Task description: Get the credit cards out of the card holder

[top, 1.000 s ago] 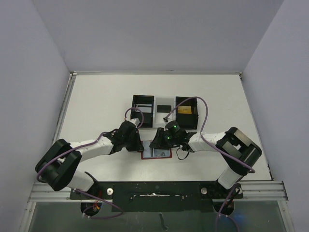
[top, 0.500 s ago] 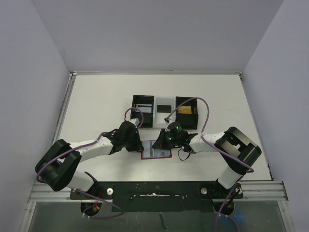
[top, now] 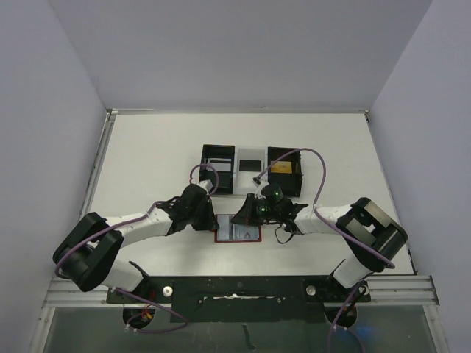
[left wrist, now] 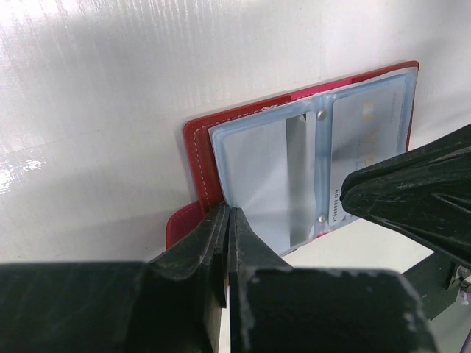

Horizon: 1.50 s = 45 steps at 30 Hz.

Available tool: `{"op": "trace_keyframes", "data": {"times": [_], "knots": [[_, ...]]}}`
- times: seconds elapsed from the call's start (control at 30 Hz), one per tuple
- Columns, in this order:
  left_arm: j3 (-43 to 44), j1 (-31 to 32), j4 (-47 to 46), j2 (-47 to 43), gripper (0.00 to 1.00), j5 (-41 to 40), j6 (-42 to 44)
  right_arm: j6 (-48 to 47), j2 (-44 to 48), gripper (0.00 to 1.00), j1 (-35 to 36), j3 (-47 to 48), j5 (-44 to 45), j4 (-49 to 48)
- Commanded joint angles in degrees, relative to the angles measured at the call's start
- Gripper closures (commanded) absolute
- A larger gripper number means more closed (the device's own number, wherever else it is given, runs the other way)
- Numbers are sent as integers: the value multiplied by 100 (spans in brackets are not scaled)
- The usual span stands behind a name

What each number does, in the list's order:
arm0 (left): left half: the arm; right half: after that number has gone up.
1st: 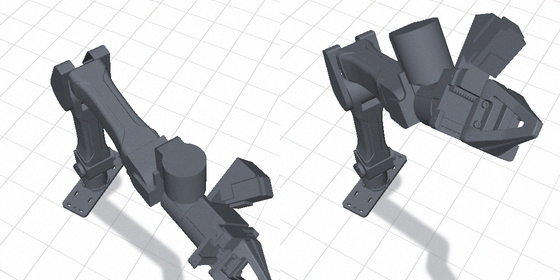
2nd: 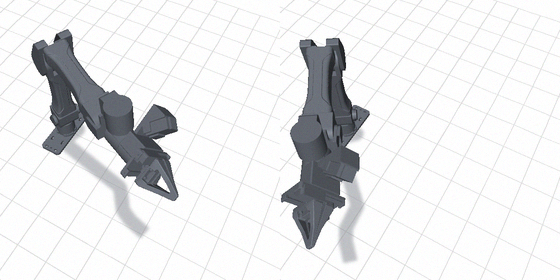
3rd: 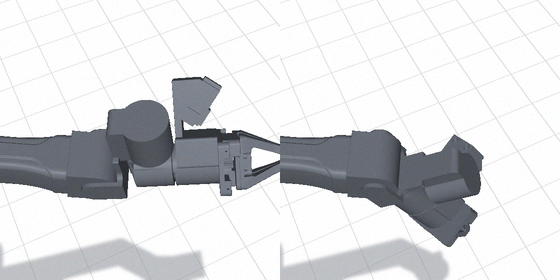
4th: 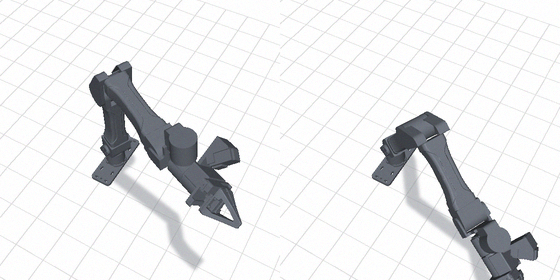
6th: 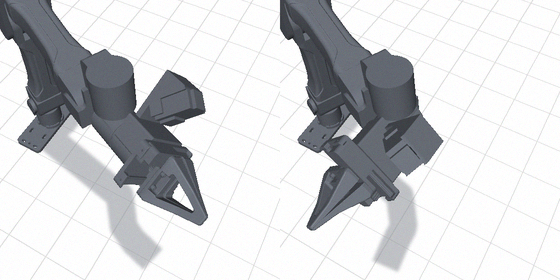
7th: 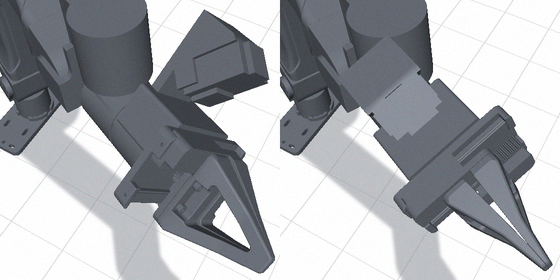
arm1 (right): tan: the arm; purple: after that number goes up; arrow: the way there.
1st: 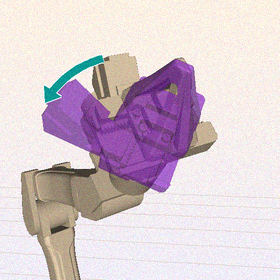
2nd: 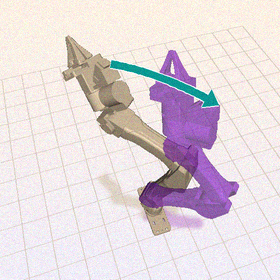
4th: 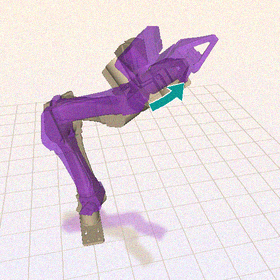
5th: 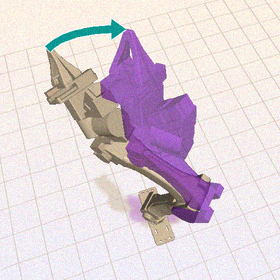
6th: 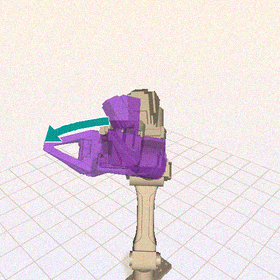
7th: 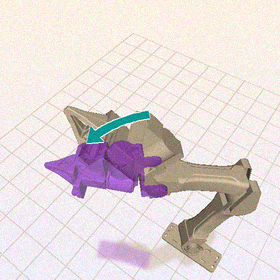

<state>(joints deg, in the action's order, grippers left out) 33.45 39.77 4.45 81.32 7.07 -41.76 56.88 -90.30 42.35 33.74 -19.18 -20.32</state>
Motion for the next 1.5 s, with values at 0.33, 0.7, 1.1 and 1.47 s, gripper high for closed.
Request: {"op": "trace_keyframes", "data": {"times": [0.33, 0.7, 1.1, 1.47], "knots": [[147, 33, 2, -499, 69, -66, 115, -64, -198, 78, 131, 319, 336, 537], [73, 77, -552, -477, 70, 404, 366, 130, -341, 73, 115, 267, 522, 475], [-117, 220, -60, 170, 94, -412, 168, 496, -295, 73, 41, -48, 319, -261], [-273, 216, -221, -157, 82, -548, 42, 378, -315, 73, 64, 10, 516, 118]]}}
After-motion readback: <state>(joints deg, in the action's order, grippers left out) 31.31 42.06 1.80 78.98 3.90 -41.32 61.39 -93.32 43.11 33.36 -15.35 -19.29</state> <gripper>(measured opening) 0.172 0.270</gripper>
